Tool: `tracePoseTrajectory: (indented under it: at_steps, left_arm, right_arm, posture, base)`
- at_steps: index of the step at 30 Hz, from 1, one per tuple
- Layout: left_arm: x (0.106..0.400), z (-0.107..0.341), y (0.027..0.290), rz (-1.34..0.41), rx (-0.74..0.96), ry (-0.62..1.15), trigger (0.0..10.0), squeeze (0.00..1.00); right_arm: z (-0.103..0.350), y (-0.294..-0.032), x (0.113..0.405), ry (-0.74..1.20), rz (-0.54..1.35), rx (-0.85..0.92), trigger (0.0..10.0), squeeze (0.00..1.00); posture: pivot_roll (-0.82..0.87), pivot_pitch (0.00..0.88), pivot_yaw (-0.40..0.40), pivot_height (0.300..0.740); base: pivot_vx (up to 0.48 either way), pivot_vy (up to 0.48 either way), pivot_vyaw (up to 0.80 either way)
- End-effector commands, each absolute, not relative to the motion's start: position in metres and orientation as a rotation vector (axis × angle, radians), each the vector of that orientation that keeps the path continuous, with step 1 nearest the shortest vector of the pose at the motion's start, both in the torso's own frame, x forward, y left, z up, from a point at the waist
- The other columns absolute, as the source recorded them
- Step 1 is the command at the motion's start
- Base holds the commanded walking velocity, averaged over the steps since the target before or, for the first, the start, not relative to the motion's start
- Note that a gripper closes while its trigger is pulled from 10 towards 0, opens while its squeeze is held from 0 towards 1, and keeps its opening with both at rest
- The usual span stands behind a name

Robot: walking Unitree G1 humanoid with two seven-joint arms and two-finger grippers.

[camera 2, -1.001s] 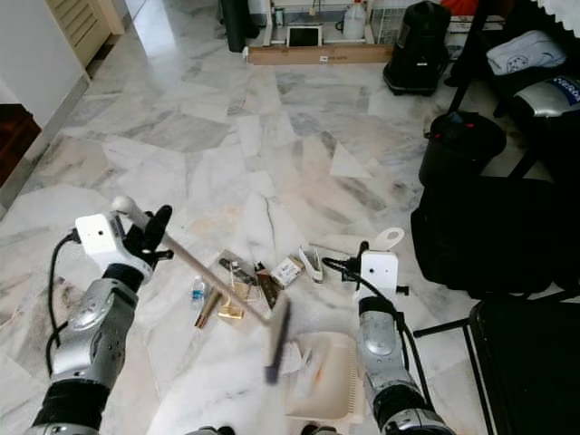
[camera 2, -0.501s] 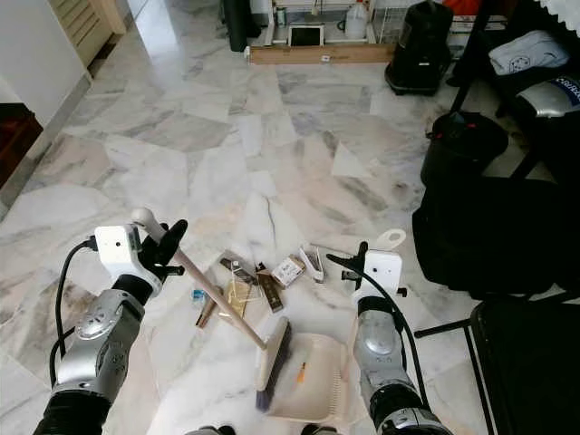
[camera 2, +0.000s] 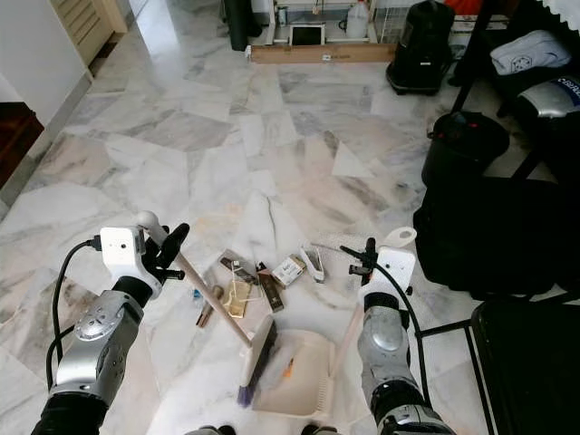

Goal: Sweep floor

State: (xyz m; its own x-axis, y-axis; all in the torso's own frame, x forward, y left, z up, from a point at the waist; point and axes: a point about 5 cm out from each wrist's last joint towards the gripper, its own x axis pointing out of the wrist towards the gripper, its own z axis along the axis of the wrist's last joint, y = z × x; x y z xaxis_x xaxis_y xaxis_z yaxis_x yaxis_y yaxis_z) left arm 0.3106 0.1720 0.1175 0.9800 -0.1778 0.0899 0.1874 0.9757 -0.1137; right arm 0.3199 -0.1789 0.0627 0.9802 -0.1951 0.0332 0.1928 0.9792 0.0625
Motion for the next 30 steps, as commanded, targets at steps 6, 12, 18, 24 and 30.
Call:
tracePoseTrajectory:
  at_steps: [6,12,18,24,30]
  left_arm:
    - [0.308,0.115,0.173,-0.196,-0.008,-0.072,10.0,0.00]
    - [0.310,0.125,0.184,-0.119,0.026,-0.131,10.0,0.00]
    - [0.309,0.129,0.187,-0.115,0.028,-0.152,10.0,0.00]
    - [0.309,0.134,0.182,-0.121,0.010,-0.180,10.0,0.00]
    - [0.305,0.139,0.177,-0.121,-0.035,-0.217,10.0,0.00]
  right_arm:
    - [0.094,-0.176,0.333,-0.184,-0.180,0.126,10.0,0.00]
    - [0.095,-0.178,0.333,-0.185,-0.180,0.130,10.0,0.00]
    - [0.095,-0.178,0.332,-0.188,-0.178,0.133,10.0,0.00]
    - [0.100,-0.177,0.332,-0.211,-0.170,0.137,10.0,0.00]
    - [0.107,-0.178,0.331,-0.246,-0.159,0.131,10.0,0.00]
  posture:
    - [0.14,0.156,0.035,0.740]
    - [0.14,0.156,0.035,0.740]
    - [0.14,0.157,0.036,0.740]
    - [0.14,0.152,0.034,0.740]
    - [0.13,0.146,0.032,0.740]
  base:
    - [0.000,0.000,0.00]
    - [0.000,0.000,0.00]
    - [0.000,0.000,0.00]
    - [0.000,0.000,0.00]
    - [0.000,0.000,0.00]
